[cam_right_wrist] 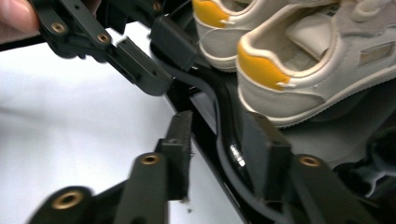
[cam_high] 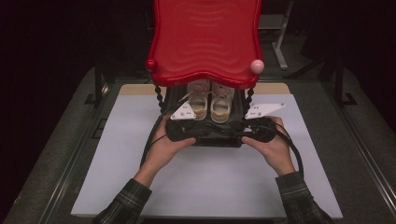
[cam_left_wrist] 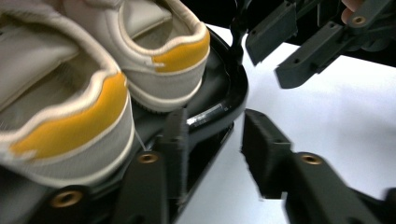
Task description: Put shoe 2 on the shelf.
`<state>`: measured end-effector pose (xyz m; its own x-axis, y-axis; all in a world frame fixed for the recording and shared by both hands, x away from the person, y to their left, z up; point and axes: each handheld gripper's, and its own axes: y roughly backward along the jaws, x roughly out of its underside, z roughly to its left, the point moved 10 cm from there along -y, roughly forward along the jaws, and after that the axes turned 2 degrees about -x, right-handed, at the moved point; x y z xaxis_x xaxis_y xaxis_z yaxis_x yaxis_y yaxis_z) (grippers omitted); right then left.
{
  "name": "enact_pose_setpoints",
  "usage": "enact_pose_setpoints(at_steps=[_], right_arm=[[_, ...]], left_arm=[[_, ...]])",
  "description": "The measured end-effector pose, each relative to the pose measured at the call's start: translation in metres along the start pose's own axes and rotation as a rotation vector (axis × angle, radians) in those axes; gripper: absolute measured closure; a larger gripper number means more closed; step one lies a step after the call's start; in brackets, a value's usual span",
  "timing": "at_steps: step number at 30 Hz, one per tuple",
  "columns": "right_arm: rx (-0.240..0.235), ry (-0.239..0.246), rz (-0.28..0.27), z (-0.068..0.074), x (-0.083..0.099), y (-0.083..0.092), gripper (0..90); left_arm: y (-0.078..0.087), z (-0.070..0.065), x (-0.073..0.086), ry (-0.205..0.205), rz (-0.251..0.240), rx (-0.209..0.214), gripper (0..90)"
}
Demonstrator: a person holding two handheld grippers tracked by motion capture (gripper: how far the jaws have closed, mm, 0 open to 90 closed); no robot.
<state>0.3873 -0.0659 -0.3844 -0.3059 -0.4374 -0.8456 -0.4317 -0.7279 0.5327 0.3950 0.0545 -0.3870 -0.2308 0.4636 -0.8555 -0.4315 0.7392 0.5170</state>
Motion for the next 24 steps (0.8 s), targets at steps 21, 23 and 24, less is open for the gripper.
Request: enact_pose_setpoints(at_steps=[21,23,24], right_arm=[[0.132,-0.105,-0.005,-0.012,0.061,0.042,24.3],[0.147,-0.121,-0.003,-0.014,0.069,0.046,23.3],[0.15,-0.125,0.001,-0.015,0.072,0.048,23.1]], left_arm=[[0.085,0.018,0.07,0.094,0.034,-0.108,22.5],[0.094,0.021,0.083,0.105,0.045,-0.128,22.2],[0.1,0.023,0.09,0.115,0.051,-0.137,22.1]])
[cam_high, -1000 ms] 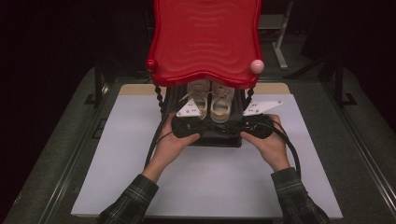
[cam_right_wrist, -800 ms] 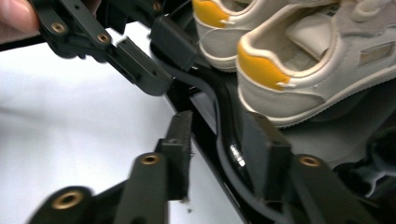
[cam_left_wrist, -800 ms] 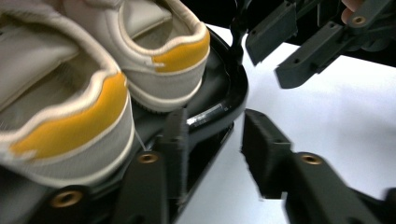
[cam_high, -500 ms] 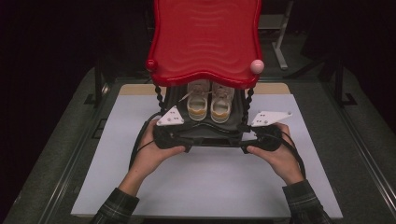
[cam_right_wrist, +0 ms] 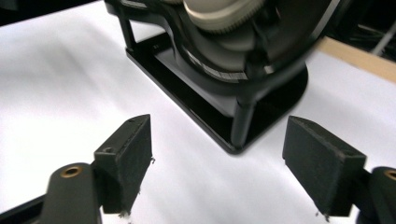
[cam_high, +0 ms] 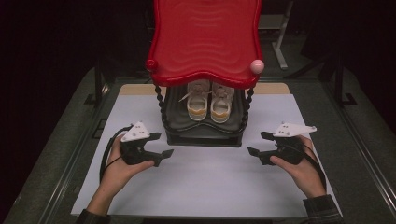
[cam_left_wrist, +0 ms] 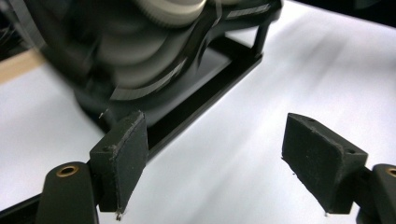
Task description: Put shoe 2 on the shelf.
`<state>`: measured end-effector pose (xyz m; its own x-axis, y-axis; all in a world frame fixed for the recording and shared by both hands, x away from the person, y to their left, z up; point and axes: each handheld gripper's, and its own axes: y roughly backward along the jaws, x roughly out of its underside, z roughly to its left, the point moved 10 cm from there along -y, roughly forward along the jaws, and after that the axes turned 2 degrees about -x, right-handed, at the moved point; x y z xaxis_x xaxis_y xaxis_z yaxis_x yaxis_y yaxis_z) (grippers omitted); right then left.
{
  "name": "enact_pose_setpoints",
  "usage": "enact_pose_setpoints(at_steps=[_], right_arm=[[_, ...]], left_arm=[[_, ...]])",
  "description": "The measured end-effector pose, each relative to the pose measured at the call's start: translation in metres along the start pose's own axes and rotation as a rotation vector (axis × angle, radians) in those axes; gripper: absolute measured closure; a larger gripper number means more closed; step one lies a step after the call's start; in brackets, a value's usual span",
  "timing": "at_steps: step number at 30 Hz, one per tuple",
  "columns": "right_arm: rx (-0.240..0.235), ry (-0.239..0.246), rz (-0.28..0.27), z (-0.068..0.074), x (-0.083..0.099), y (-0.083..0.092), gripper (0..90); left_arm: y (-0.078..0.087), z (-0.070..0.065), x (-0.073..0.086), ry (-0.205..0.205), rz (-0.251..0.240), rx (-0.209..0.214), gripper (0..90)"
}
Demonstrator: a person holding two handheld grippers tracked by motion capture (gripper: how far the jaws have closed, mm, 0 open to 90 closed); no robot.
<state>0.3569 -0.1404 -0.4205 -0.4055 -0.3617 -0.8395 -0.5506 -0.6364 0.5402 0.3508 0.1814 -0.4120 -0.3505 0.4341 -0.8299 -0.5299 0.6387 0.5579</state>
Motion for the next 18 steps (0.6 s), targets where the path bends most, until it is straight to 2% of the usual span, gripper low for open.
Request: enact_pose_setpoints(at_steps=[6,12,18], right_arm=[[0.039,-0.026,0.03,-0.009,0.026,0.012,21.6],[0.063,-0.05,0.057,-0.014,0.049,0.021,20.9],[0.087,-0.09,0.073,-0.02,0.068,0.029,21.0]], left_arm=[[0.023,0.013,0.037,0.056,0.015,-0.052,20.9],[0.037,0.02,0.071,0.103,0.05,-0.082,19.6],[0.043,0.026,0.1,0.115,0.105,-0.113,18.7]])
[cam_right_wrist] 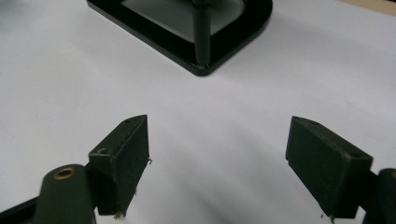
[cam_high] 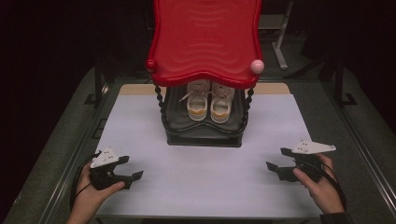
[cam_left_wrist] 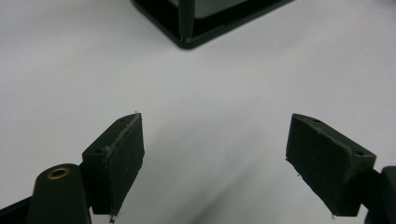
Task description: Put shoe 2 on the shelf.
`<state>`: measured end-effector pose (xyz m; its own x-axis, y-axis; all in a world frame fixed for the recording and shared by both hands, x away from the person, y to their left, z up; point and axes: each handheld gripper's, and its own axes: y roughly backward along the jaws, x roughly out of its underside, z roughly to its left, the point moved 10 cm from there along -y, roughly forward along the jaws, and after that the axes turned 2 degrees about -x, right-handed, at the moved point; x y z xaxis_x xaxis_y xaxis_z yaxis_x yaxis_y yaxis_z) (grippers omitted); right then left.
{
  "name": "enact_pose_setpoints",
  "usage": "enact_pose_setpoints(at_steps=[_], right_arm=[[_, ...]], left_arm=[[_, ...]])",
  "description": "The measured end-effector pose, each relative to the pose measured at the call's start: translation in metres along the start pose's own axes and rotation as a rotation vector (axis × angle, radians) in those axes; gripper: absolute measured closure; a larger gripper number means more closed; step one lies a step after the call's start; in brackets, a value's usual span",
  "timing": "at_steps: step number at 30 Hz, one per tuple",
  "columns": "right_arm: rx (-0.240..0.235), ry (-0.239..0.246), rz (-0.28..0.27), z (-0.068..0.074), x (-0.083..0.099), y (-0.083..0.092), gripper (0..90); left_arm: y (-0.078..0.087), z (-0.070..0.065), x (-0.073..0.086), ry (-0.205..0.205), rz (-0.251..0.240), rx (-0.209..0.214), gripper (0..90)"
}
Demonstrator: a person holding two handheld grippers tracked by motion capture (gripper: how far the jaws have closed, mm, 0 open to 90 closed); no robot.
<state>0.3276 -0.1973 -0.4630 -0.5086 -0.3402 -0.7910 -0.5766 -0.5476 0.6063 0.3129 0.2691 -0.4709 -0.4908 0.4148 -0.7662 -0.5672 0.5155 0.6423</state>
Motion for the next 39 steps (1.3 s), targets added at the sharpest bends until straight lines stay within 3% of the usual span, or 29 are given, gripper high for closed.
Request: enact_pose_setpoints(at_steps=[6,17,26,33,39], right_arm=[[0.033,-0.024,0.033,-0.01,0.023,0.006,21.0],[0.107,-0.035,0.104,-0.03,0.063,0.013,20.5],[0.132,-0.022,0.161,-0.036,0.081,0.011,17.2],[0.123,-0.057,0.115,-0.038,0.084,0.011,16.2],[0.128,-0.057,0.113,-0.038,0.085,0.011,15.4]], left_arm=[[-0.002,0.009,0.026,0.01,0.064,-0.027,18.7],[-0.006,0.02,0.051,-0.002,0.138,-0.065,18.7],[-0.007,0.019,0.055,-0.015,0.101,-0.073,17.2],[-0.007,0.019,0.056,-0.018,0.075,-0.077,17.0],[-0.006,0.019,0.057,-0.018,0.067,-0.076,17.0]])
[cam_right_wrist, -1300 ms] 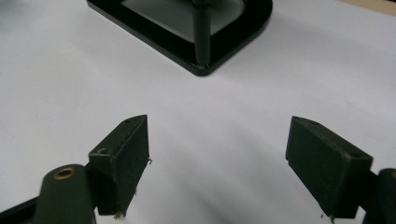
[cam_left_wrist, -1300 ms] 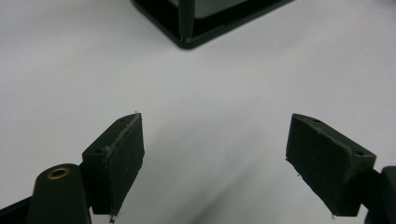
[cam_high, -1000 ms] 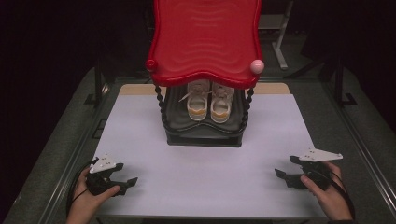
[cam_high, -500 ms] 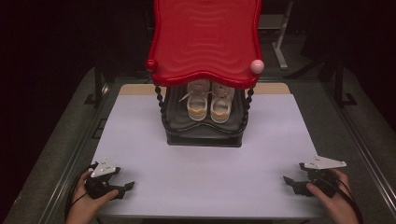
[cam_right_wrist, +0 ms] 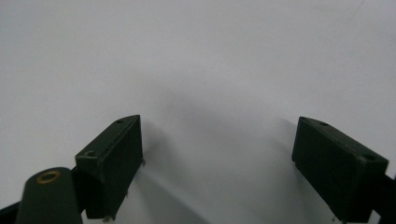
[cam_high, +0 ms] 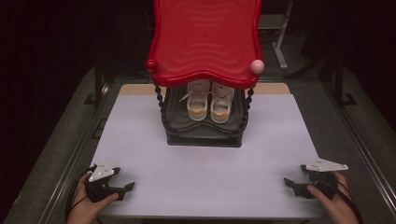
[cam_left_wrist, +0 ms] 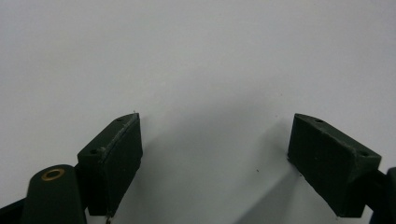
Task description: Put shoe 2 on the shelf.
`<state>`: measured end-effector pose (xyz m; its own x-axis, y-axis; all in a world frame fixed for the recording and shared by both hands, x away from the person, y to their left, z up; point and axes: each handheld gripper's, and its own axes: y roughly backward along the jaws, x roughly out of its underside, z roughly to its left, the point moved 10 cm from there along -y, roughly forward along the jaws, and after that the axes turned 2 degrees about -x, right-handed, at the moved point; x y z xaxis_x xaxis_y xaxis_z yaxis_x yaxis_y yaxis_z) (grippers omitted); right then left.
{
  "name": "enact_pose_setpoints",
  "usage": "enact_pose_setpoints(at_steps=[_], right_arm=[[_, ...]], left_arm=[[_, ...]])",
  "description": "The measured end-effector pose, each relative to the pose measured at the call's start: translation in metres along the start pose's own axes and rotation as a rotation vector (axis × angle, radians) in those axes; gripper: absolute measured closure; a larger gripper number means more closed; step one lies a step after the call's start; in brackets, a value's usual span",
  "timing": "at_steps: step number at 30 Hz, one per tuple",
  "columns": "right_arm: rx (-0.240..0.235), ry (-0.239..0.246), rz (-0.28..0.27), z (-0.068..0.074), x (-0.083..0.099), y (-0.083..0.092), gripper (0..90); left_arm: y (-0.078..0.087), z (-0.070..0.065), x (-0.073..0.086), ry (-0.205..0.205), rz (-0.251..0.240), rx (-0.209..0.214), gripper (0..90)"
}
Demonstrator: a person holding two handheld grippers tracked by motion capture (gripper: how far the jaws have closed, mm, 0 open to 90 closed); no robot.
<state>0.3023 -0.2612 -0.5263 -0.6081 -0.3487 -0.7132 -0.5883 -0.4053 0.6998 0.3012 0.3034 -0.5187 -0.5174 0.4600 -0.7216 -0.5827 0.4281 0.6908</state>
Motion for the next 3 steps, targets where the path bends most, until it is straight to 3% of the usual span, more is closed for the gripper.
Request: enact_pose_setpoints(at_steps=[3], right_arm=[[0.0,0.0,-0.002,-0.0001,0.0,0.0,15.3]], left_arm=[[0.0001,-0.0001,0.0001,-0.001,-0.002,-0.002,17.0]])
